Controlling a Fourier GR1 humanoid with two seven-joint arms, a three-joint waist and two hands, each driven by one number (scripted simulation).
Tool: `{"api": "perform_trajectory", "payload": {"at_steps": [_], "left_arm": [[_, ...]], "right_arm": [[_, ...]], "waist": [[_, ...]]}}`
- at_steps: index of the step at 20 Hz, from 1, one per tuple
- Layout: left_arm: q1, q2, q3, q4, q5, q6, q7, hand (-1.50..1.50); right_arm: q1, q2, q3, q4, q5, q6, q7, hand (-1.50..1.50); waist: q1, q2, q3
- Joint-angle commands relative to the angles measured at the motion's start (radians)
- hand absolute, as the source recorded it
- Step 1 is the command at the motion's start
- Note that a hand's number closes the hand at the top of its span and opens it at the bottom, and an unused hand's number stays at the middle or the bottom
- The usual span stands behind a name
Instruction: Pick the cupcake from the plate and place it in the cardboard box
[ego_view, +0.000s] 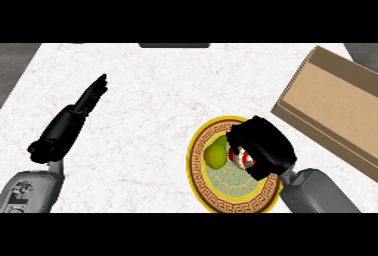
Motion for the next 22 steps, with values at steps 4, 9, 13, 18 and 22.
{"api": "perform_trajectory", "payload": {"at_steps": [4,9,13,18,22], "left_arm": [[-0.016,0.000,0.027,0.002,0.006,-0.016,0.010,0.00],[0.009,0.015,0.042,-0.008,0.013,-0.025,-0.001,0.00],[0.022,0.003,0.039,-0.001,0.019,-0.032,-0.018,0.00],[-0.020,-0.019,0.023,-0.008,-0.003,-0.019,0.025,0.00],[0.034,-0.012,0.020,-0.060,-0.010,-0.033,0.012,0.00]], "right_arm": [[0.021,-0.066,-0.102,-0.246,-0.024,0.023,-0.048,1.50],[-0.001,-0.032,-0.321,-0.339,-0.127,0.036,0.124,1.50],[-0.027,0.014,-0.454,-0.318,-0.165,0.014,0.253,1.50],[-0.103,-0.061,-0.646,-0.148,-0.241,0.000,0.188,1.50],[-0.218,-0.114,-0.723,0.055,-0.258,0.003,0.156,1.50]], "waist": [[-0.010,-0.003,-0.001],[-0.017,-0.004,-0.001],[-0.009,-0.003,-0.001],[-0.002,0.001,0.000],[0.010,0.001,0.000]]}}
